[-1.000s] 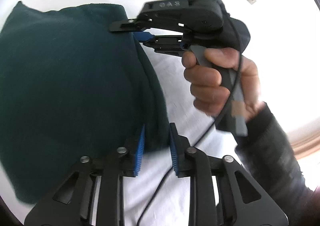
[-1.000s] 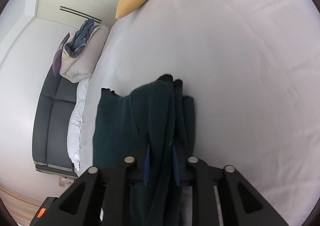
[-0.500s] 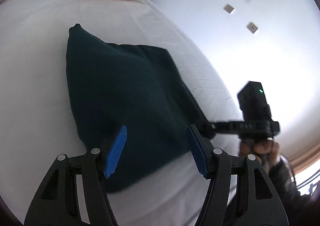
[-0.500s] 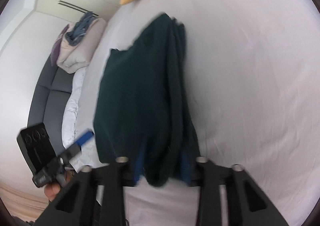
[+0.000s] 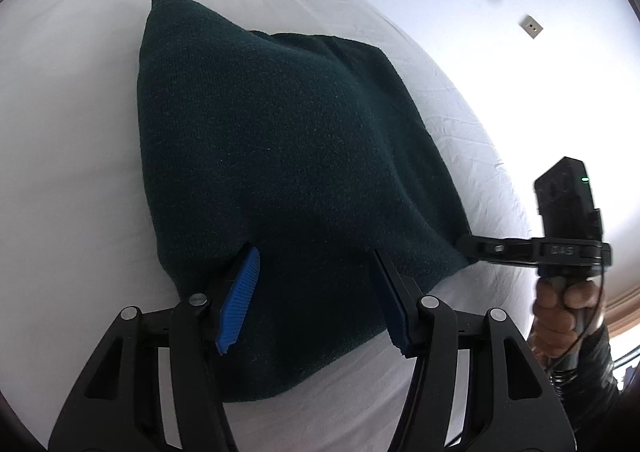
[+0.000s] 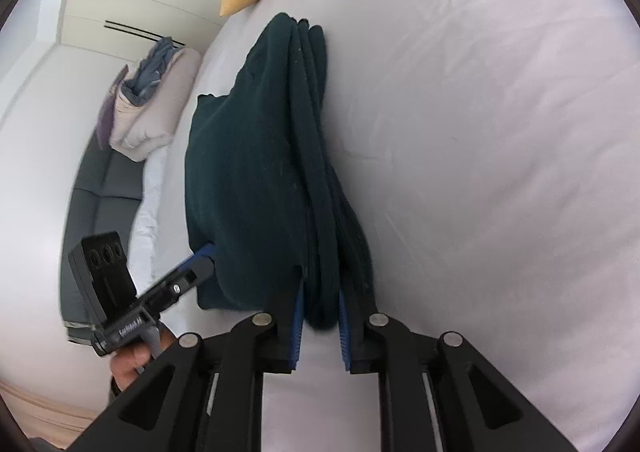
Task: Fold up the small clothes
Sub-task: 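Hold the sweater end with the right gripper and fold it over the bundle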
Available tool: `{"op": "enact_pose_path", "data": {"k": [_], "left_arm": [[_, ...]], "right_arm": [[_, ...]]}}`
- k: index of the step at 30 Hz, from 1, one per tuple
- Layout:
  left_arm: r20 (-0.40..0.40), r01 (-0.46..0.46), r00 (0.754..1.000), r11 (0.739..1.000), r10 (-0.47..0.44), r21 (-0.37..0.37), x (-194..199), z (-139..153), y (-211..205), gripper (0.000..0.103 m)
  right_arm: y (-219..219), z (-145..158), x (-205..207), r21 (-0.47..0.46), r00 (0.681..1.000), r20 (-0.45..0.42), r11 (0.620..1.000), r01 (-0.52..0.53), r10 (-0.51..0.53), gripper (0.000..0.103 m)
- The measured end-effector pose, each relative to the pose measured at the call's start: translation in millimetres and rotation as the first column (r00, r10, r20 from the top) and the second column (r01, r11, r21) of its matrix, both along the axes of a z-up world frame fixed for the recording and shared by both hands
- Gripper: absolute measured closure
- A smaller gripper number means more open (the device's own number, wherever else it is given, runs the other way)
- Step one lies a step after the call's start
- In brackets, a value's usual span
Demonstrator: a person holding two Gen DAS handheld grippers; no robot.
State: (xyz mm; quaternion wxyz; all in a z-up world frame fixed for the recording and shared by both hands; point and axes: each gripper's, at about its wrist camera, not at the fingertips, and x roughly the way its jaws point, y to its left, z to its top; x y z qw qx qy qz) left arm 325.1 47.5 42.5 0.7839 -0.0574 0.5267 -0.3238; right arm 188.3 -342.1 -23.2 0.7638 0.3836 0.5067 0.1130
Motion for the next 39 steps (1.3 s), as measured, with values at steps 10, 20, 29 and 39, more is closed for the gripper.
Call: {"op": "enact_pose_path", "data": {"k": [10,20,29,39], "left_arm": [[0.015,-0.005,1.000,1.000,0.005,0.017,-16,-15,-27,0.047],[0.009,-0.007,1.000,1.000,0.007,-0.012,-32,-13,-34,0.047],[0.074,-0.143,0.986,0.988,0.148,-0.062,29,23,-5,0.047],[0.083,-0.069,0.994,0.996,0.065,0.048,70,-17,-70,0.047]], "right_arm": [[17,64,29,-0.143,0.991,0.128,0.990,-0.014,0.032,0.079],[22,7,21,-0.045,0.995,0.100,0.999,-0.022,0.026,0.082],[-16,39,-6,-0.055,0.978,0.198,0.996,0.072,-0.060,0.059],[8,35,71,0.045,0.972,0.236,0.999,-0.003,-0.008,0.059]]}}
